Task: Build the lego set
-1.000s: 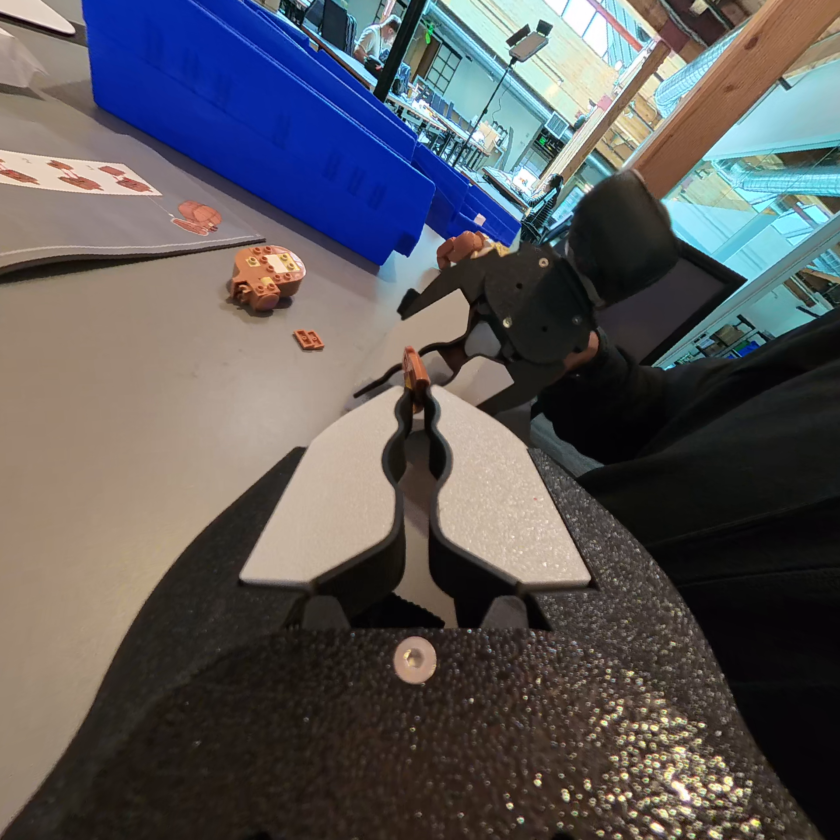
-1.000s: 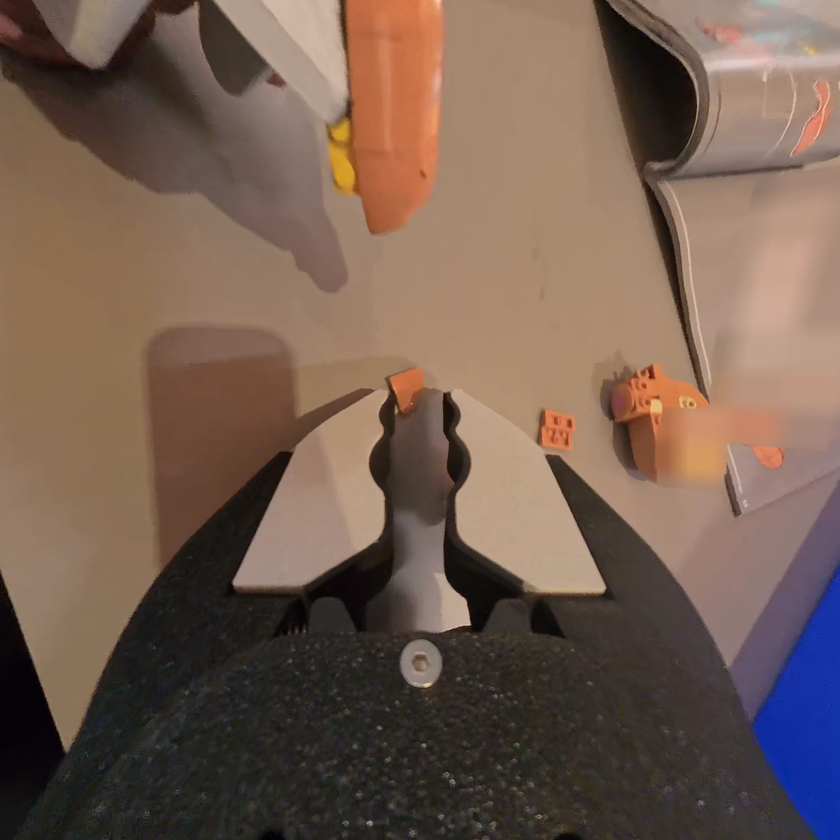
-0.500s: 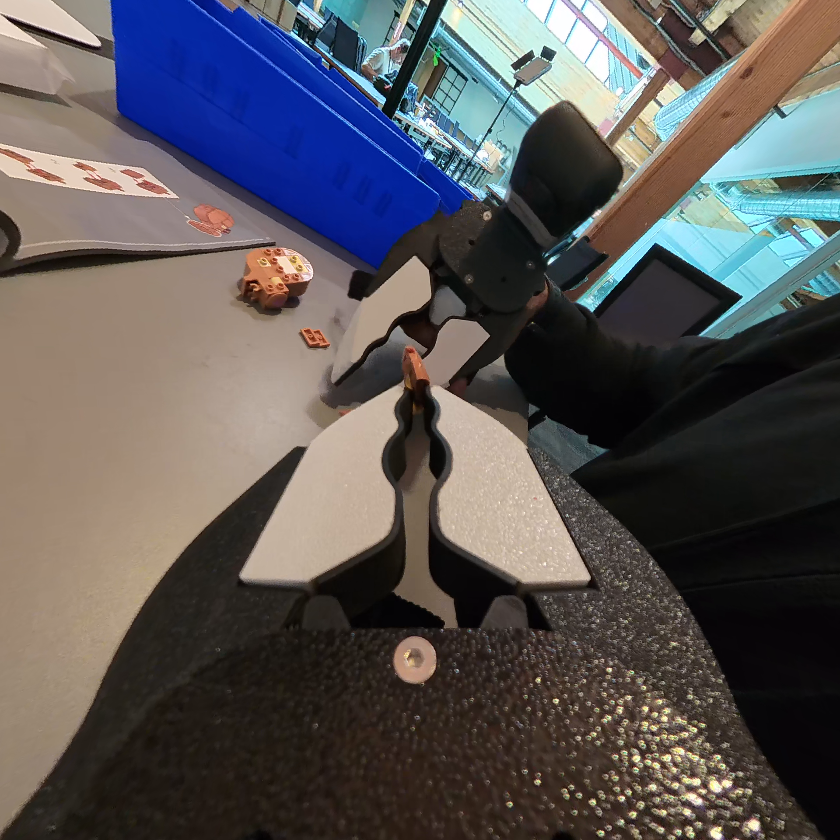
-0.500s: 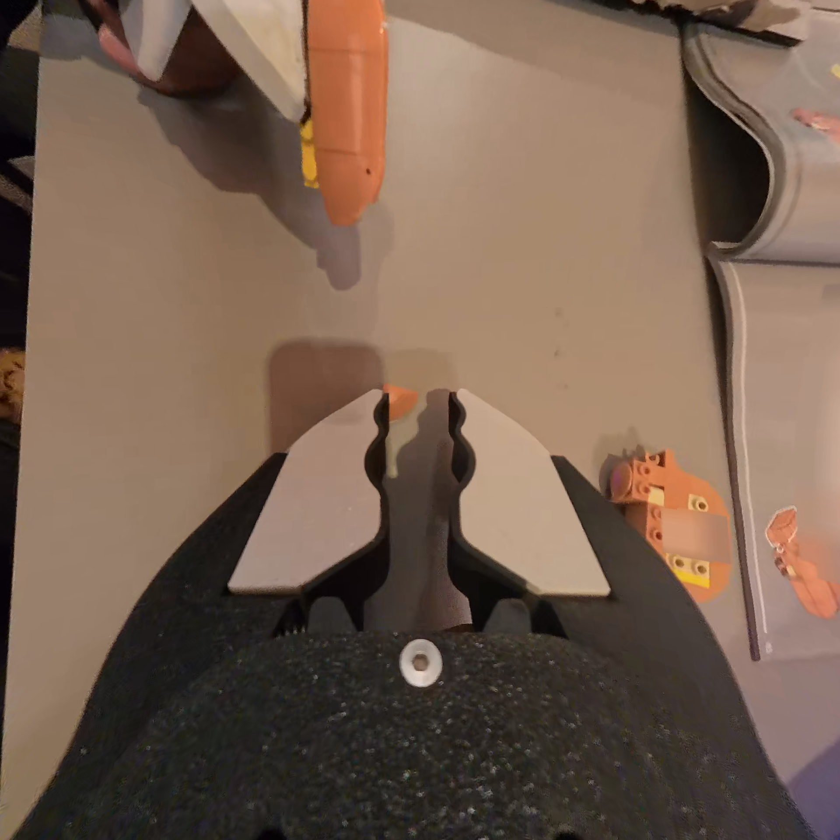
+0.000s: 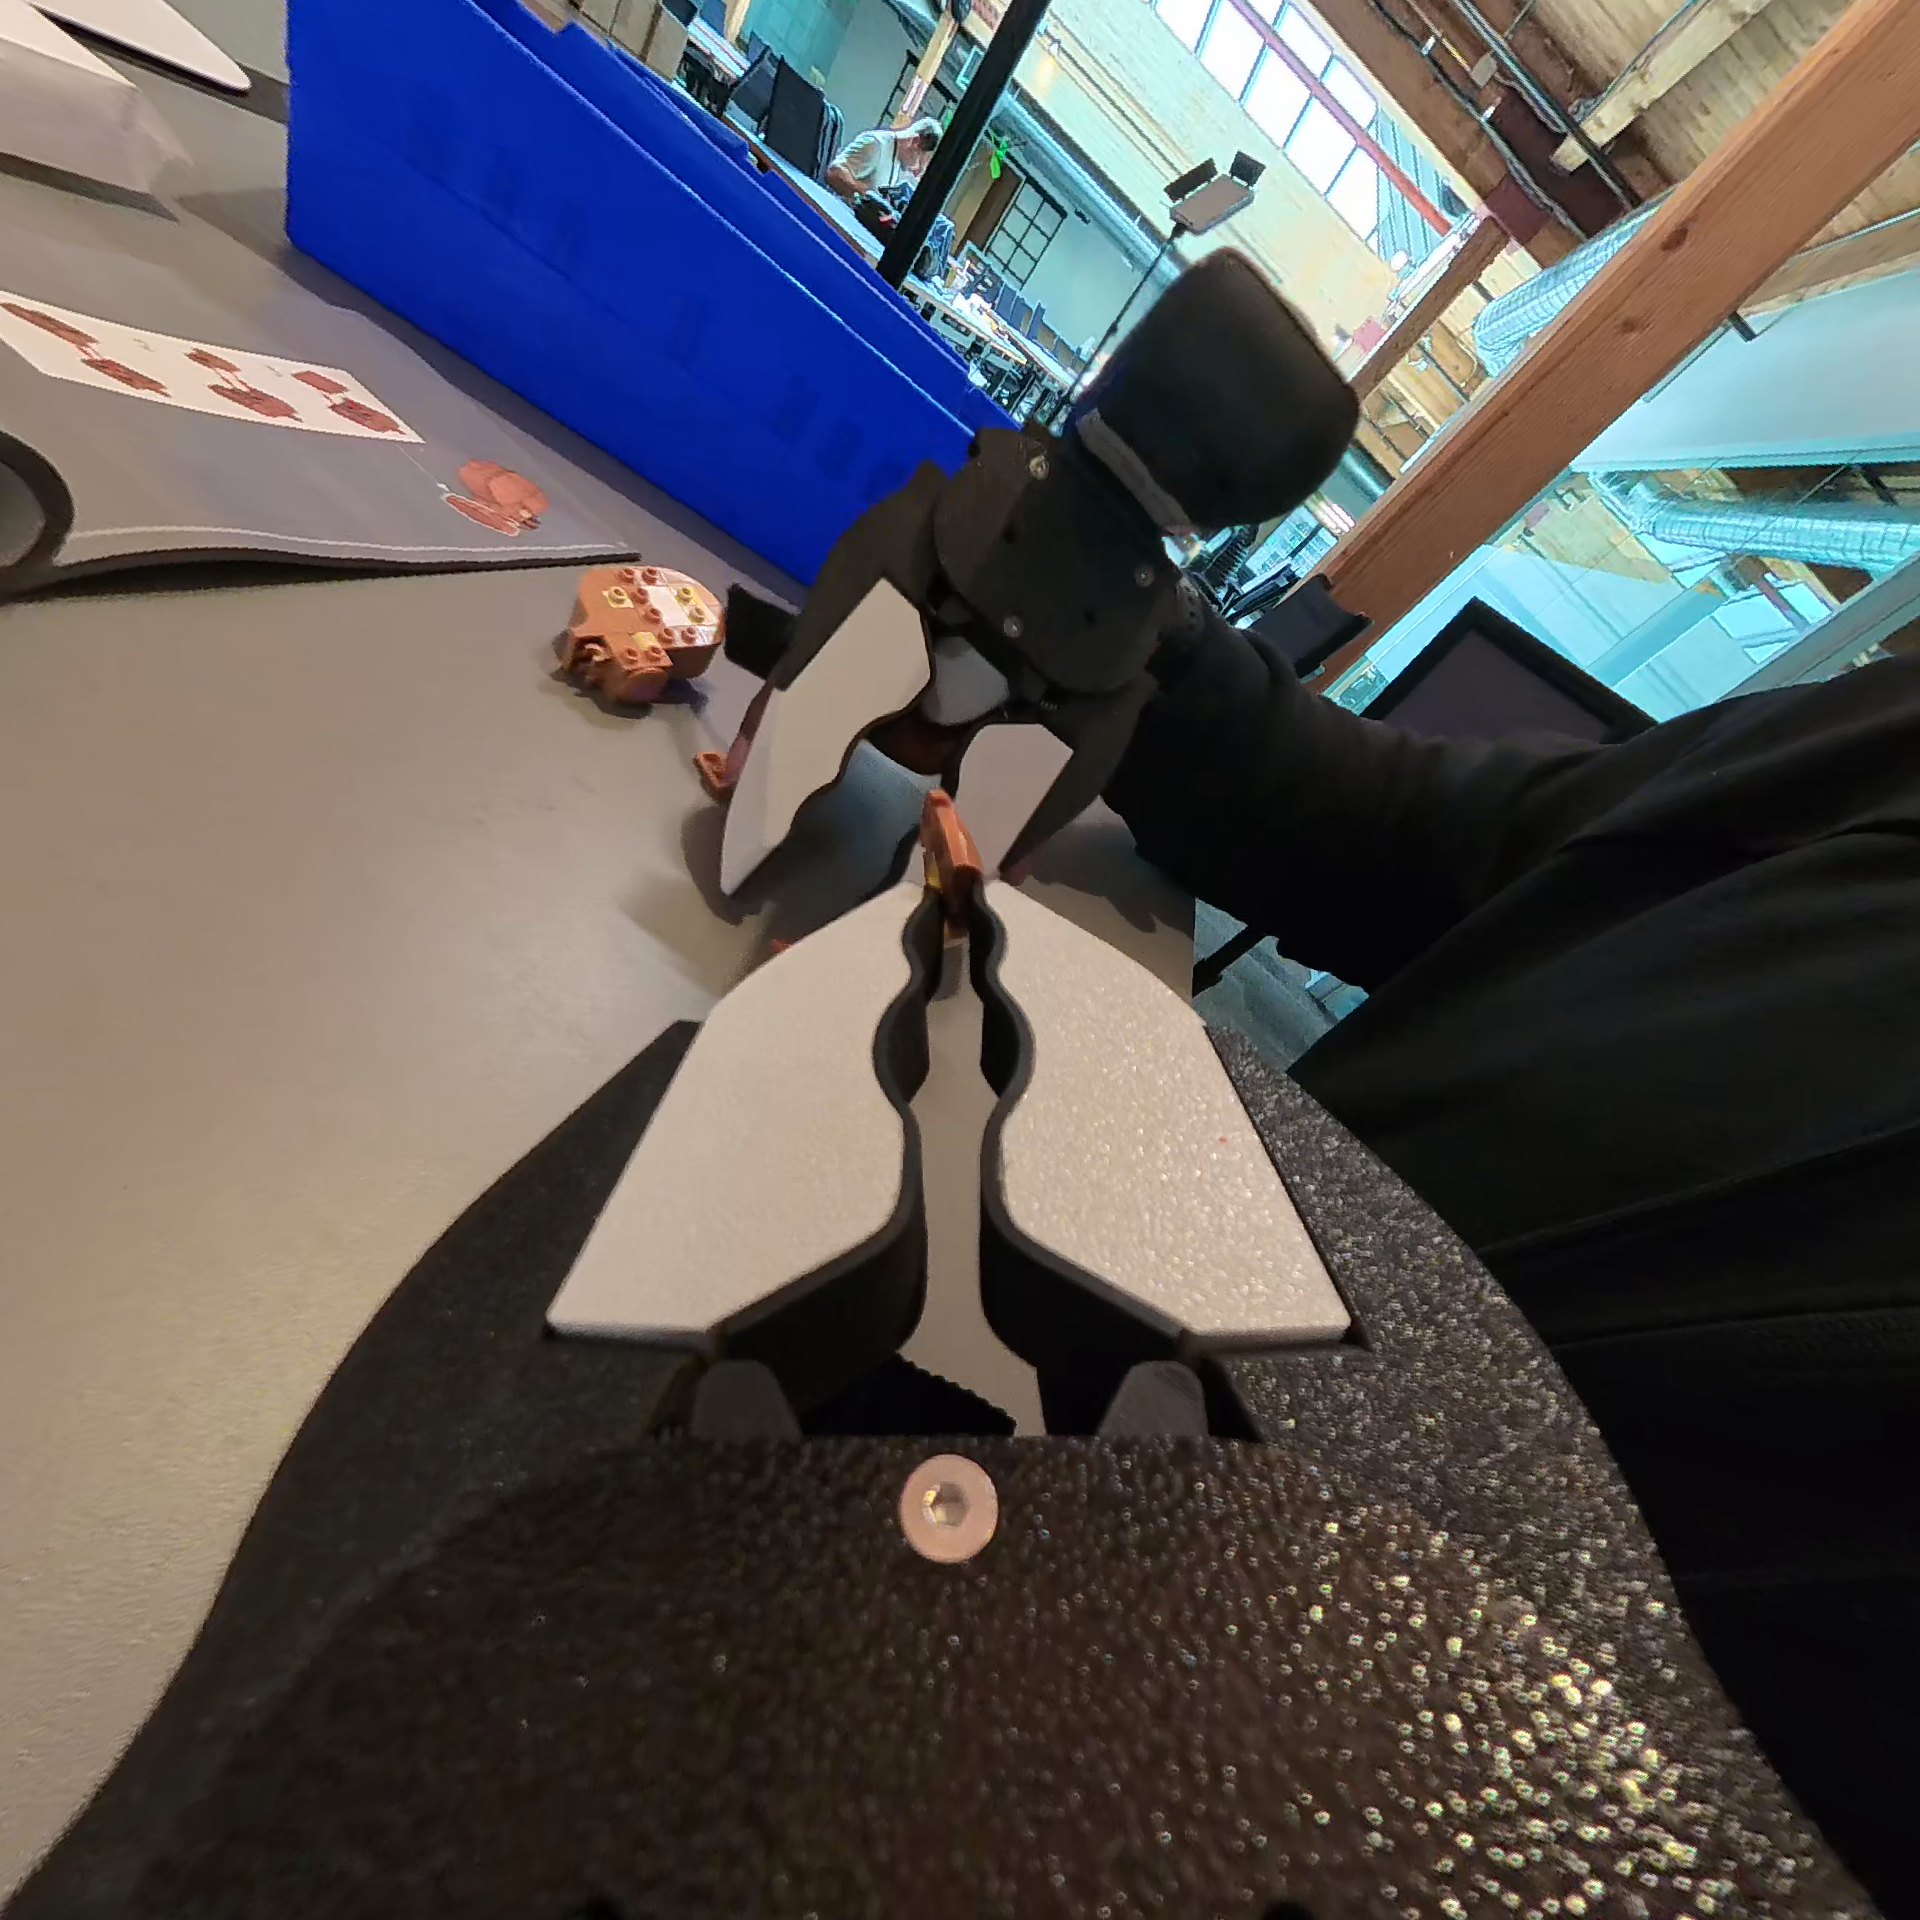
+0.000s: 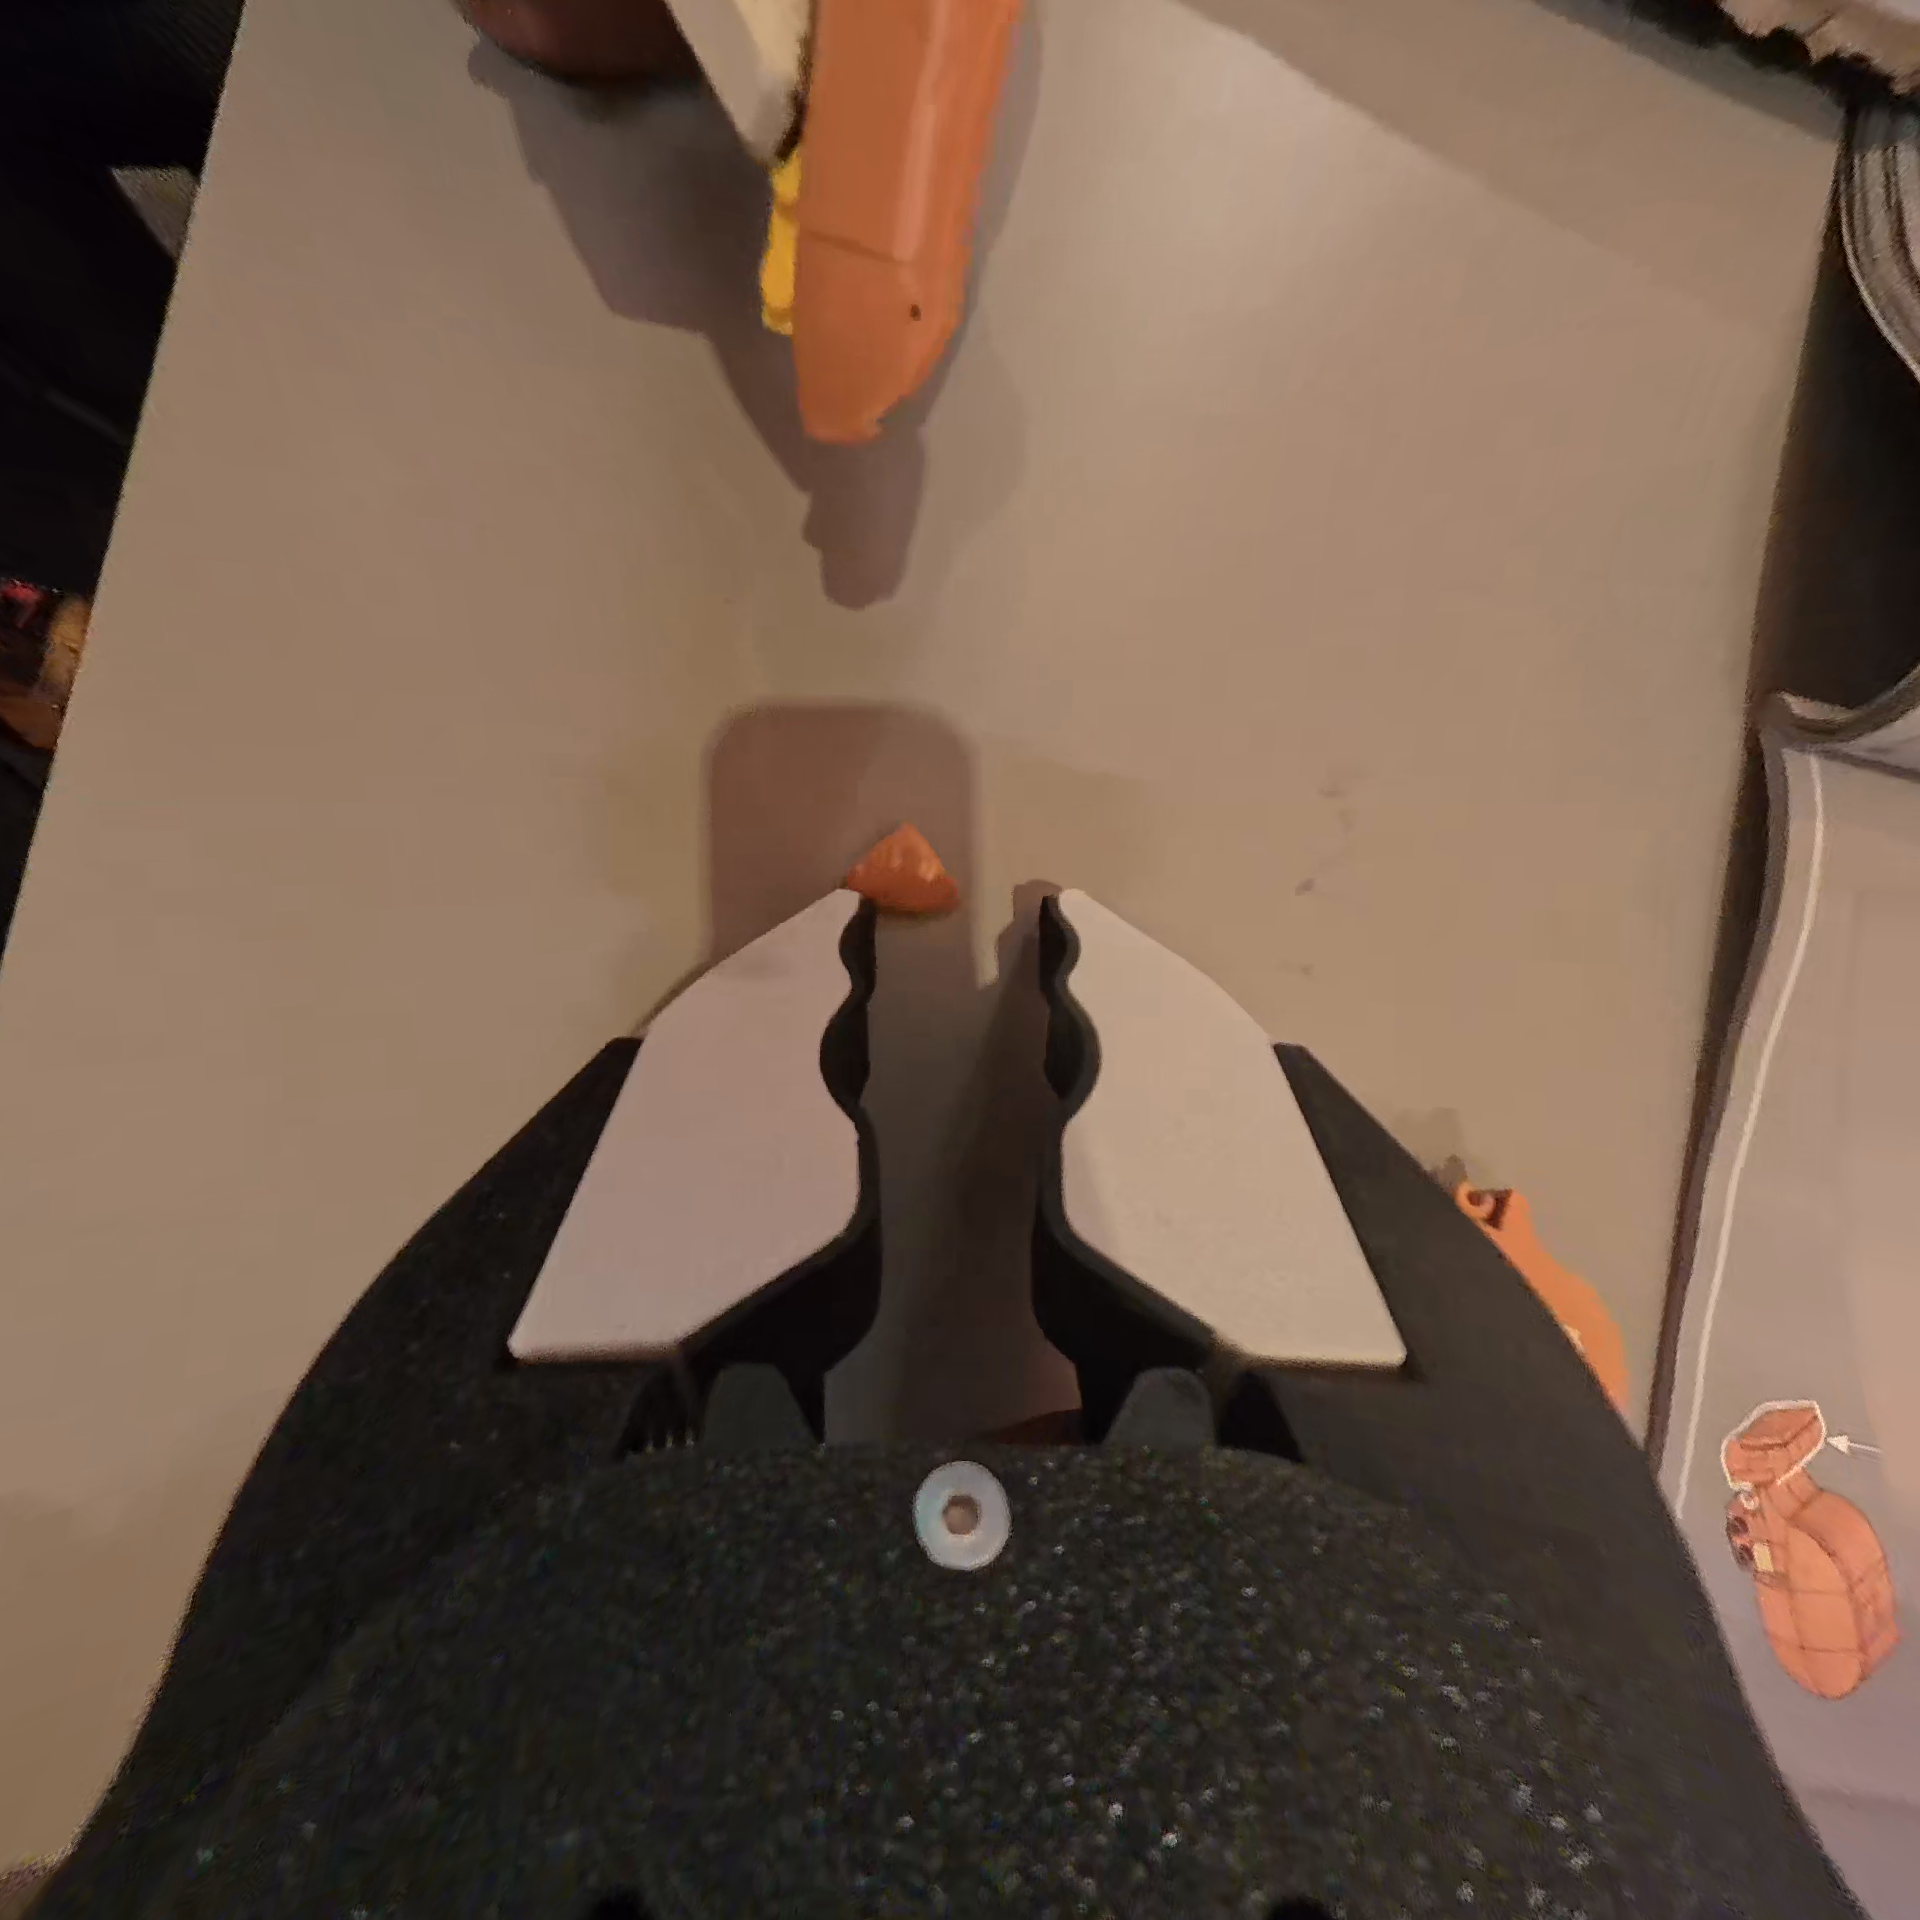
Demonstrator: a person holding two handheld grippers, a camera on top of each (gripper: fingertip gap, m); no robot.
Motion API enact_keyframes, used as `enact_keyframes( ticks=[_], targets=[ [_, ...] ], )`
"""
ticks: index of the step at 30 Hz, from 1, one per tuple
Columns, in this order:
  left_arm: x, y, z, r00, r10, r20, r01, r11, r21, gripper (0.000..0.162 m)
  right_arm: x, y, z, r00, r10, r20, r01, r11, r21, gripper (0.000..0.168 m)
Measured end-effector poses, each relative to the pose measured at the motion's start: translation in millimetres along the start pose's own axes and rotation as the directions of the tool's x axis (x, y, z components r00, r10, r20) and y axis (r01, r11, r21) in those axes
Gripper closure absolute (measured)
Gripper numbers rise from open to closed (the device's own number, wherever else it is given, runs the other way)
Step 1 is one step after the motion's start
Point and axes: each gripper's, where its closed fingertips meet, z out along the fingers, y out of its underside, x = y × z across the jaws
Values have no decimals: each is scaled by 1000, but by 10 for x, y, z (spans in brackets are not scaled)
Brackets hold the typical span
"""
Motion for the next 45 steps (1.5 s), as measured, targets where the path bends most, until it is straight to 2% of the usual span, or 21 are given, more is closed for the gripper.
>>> enact_keyframes(
  ticks=[8, 15, 21, 23, 29, 37, 45],
  targets=[
    [-23, 2, 6, 1000, -14, 5, 14, 1000, -3, 158, -5, -65, 37, 1000, 6, 0, -6, 1000, 24, 134],
    [-37, 0, 6, 1000, -18, 13, 18, 1000, -2, 158, -88, -88, 75, 999, 31, 42, -31, 999, 9, 150],
    [-75, 10, 18, 999, -20, 39, 21, 1000, -9, 158, -78, -129, 93, 999, 19, -43, -19, 1000, 3, 152],
    [-100, 11, 22, 998, -20, 57, 21, 1000, -10, 158, -71, -148, 91, 996, 25, -91, -22, 999, 27, 164],
    [-143, 36, 53, 996, -18, 88, 21, 999, -31, 158, -94, -146, 80, 982, 87, -169, -75, 994, 75, 164],
    [-160, 64, 71, 994, -3, 107, 9, 998, -55, 158, -123, -183, 99, 976, 74, -205, -53, 993, 107, 168],
    [-217, 186, 136, 990, 46, 130, -22, 984, -179, 158, -177, -253, 82, 977, 83, -197, -53, 987, 154, 168]
  ],
)
